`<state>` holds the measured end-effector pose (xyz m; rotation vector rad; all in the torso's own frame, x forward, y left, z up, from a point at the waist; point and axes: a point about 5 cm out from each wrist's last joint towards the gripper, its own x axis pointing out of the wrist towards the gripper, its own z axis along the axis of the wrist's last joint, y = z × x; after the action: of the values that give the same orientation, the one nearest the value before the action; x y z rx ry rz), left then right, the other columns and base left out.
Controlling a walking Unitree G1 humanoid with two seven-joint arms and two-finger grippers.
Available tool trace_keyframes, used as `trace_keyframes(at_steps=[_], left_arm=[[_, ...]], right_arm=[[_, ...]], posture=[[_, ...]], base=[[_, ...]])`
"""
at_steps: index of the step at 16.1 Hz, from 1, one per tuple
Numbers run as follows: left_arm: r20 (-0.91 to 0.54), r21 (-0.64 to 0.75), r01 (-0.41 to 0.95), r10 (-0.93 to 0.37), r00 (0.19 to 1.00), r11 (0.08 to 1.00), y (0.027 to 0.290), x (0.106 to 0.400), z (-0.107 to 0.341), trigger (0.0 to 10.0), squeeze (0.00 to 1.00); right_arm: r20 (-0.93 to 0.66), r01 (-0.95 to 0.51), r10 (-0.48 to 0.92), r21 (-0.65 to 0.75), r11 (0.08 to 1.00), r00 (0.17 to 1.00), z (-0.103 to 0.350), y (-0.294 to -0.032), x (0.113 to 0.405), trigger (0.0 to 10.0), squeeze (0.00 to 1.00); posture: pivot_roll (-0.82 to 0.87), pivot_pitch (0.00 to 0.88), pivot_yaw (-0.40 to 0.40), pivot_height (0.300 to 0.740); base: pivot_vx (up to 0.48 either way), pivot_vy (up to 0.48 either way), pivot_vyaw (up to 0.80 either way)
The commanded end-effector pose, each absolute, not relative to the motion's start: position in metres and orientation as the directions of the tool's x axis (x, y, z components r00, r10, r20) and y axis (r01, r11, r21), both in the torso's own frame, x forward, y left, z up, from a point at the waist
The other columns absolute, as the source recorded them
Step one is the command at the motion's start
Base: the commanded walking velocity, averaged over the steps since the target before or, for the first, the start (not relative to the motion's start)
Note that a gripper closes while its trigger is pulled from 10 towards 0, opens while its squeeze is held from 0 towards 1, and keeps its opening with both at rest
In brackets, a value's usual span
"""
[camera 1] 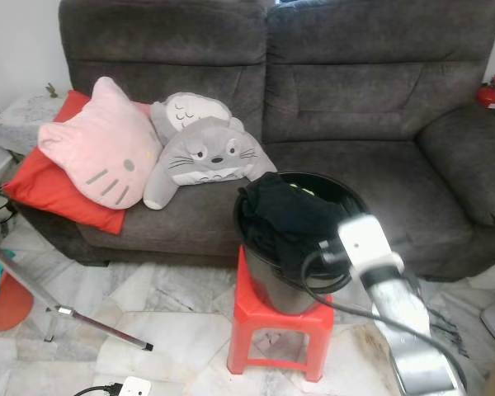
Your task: Hang hanger
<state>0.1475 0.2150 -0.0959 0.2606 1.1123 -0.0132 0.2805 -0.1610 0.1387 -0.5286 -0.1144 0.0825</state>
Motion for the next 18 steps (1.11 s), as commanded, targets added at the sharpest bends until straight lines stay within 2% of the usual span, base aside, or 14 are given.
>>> trace_keyframes(at_steps=[1, 2, 3, 6, 9, 10, 11, 18], left_arm=[[-0.892, 0.219, 0.145, 0.137, 0.431, 0.965, 0.218, 0.142, -0.097, 10.0, 0.0], [-0.892, 0.219, 0.145, 0.138, 0.431, 0.965, 0.218, 0.142, -0.097, 10.0, 0.0], [-0.892, 0.22, 0.144, 0.139, 0.431, 0.965, 0.218, 0.142, -0.097, 10.0, 0.0], [-0.892, 0.215, 0.139, 0.136, 0.431, 0.967, 0.218, 0.142, -0.097, 10.0, 0.0], [-0.89, 0.208, 0.126, 0.134, 0.436, 0.97, 0.218, 0.142, -0.097, 10.0, 0.0], [-0.889, 0.206, 0.122, 0.134, 0.438, 0.971, 0.218, 0.142, -0.097, 10.0, 0.0], [-0.888, 0.201, 0.114, 0.132, 0.44, 0.973, 0.218, 0.142, -0.097, 10.0, 0.0], [-0.889, 0.198, 0.109, 0.131, 0.439, 0.974, 0.218, 0.141, -0.097, 10.0, 0.0]], right_arm=[[0.093, -0.082, 0.152, -0.519, 0.851, 0.984, 0.146, -0.153, 0.284, 10.0, 0.0], [0.084, -0.103, 0.173, -0.529, 0.842, 0.981, 0.145, -0.151, 0.285, 10.0, 0.09], [0.043, -0.141, 0.198, -0.561, 0.816, 0.979, 0.141, -0.147, 0.29, 10.0, 1.0], [0.011, -0.168, 0.21, -0.554, 0.815, 0.978, 0.135, -0.144, 0.292, 10.0, 1.0], [-0.009, -0.051, 0.054, -0.496, 0.867, 0.998, 0.123, -0.161, 0.288, 10.0, 1.0], [-0.013, -0.001, -0.006, -0.463, 0.886, 1.0, 0.121, -0.168, 0.287, 10.0, 0.72], [-0.004, 0.067, -0.075, -0.396, 0.916, 0.997, 0.12, -0.175, 0.284, 10.0, 0.0], [0.054, 0.198, -0.19, -0.29, 0.937, 0.98, 0.129, -0.179, 0.286, 10.0, 0.0]], posture=[[-0.18, 0.0, 0.033, 0.74], [-0.18, 0.0, 0.033, 0.74], [-0.18, 0.0, 0.031, 0.74], [-0.18, 0.0, 0.028, 0.74], [-0.18, 0.0, 0.03, 0.74], [-0.18, 0.0, 0.03, 0.74], [-0.18, 0.0, 0.031, 0.74], [-0.18, 0.0, 0.033, 0.74]], base=[[0.0, 0.0, 0.0], [0.0, 0.0, 0.0], [0.0, 0.0, 0.0], [0.0, 0.0, 0.0], [0.0, 0.0, 0.0], [0.0, 0.0, 0.0], [0.0, 0.0, 0.0], [0.0, 0.289, 0.0]])
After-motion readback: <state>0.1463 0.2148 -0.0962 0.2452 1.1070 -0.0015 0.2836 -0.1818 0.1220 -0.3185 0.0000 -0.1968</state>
